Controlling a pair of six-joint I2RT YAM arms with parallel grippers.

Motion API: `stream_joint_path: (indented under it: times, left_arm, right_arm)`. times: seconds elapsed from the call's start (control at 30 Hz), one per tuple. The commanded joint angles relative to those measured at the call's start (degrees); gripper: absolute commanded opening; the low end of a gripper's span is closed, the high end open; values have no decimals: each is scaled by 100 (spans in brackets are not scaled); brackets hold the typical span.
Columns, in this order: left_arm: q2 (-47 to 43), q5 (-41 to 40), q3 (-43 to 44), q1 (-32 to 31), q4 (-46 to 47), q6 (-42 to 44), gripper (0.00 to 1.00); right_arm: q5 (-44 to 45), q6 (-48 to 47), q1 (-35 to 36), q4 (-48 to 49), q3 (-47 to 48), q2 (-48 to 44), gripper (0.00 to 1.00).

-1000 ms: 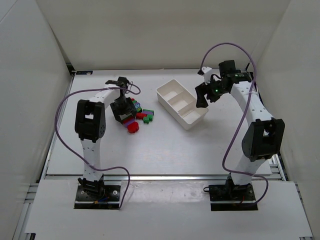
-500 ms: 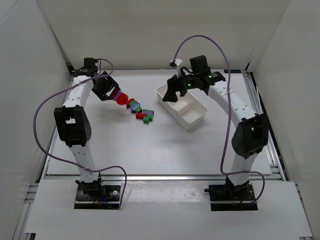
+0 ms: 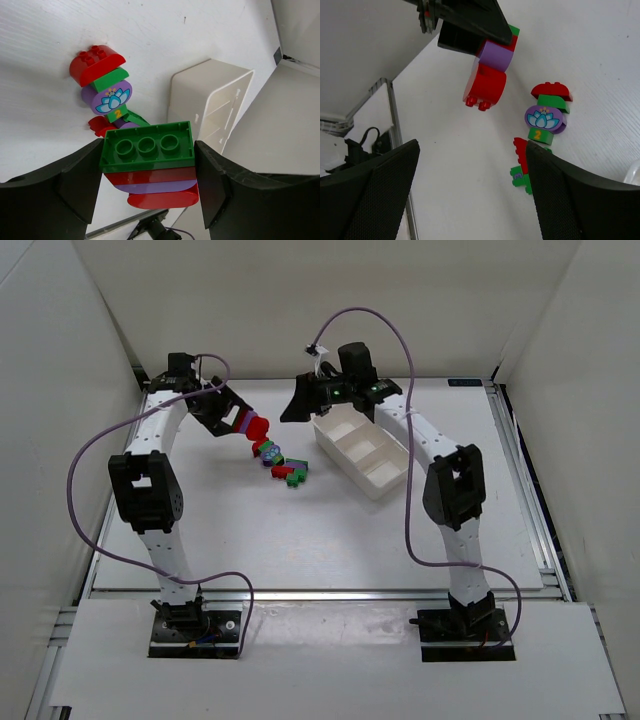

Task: Sort the legos into containers by color

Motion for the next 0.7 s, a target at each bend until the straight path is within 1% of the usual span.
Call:
stream_joint_path:
  times: [0.0,0.03,0.13,0.3,0.43,0.67]
  left_arm:
    - [-570,349,230,-16,133,-98,10]
    - [-579,288,248,-16,133,-98,10]
    - [-571,208,231,-16,133,-107,10]
    - [-509,226,336,-51,168,-133,10]
    - [-456,226,424,-86,177,-133,10]
    - [-325,296,652,-147,230,-98,10]
  right_arm:
    - [-298,864,33,515,606,280,89]
    - [-472,1100,16,568,651,351,89]
    - [-588,1409,68,665,844,562,88]
    - [-431,1489,208,314,1222,852,87]
    - [-360,1559,288,261,1433,1002,87]
    - [-290,1577,367,226,1452,1161,86]
